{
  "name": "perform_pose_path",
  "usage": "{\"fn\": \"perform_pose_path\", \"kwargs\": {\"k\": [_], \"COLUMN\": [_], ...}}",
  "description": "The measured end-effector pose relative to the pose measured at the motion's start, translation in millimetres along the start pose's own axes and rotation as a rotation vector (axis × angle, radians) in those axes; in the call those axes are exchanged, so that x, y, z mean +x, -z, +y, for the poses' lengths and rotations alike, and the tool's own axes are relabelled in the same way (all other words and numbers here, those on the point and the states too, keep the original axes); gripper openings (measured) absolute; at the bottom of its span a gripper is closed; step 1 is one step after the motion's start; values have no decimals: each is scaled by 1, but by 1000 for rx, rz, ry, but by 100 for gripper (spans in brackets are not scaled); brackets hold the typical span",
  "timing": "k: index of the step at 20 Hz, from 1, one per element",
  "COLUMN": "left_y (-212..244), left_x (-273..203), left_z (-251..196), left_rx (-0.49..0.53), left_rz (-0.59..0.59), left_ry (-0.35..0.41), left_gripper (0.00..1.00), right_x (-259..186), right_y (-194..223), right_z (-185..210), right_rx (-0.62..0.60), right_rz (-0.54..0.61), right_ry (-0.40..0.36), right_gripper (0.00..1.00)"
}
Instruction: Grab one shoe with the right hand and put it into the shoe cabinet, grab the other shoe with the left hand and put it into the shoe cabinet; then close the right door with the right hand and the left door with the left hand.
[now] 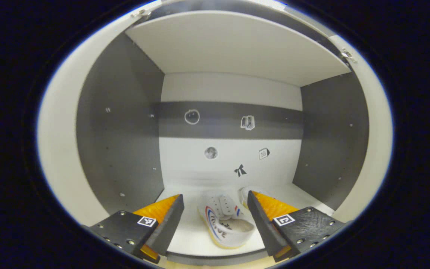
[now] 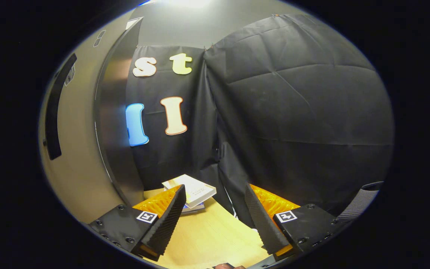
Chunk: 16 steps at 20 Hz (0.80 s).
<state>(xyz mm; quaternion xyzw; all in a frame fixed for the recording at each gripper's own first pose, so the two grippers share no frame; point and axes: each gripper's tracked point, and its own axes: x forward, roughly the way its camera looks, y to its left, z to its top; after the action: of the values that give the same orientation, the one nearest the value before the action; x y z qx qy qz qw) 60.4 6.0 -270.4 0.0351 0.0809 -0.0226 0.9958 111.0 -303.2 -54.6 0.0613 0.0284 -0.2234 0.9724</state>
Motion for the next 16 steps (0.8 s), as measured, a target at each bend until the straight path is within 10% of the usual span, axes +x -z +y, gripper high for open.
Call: {"fn": "perform_pose_path", "kwargs": {"k": [7, 16], "left_y": [-48, 4], "left_x": [-142, -289], "left_z": [-27, 2], "left_rx": [46, -75], "left_rz": [-182, -177], "left_ry": [6, -107], "left_gripper": [97, 97], "right_x": [-4, -26], "right_y": [-26, -83], "right_z": [25, 62], "right_rx": [47, 1], "right_rz": [4, -60], "right_ry": [-142, -273], "right_gripper": [98, 98]}}
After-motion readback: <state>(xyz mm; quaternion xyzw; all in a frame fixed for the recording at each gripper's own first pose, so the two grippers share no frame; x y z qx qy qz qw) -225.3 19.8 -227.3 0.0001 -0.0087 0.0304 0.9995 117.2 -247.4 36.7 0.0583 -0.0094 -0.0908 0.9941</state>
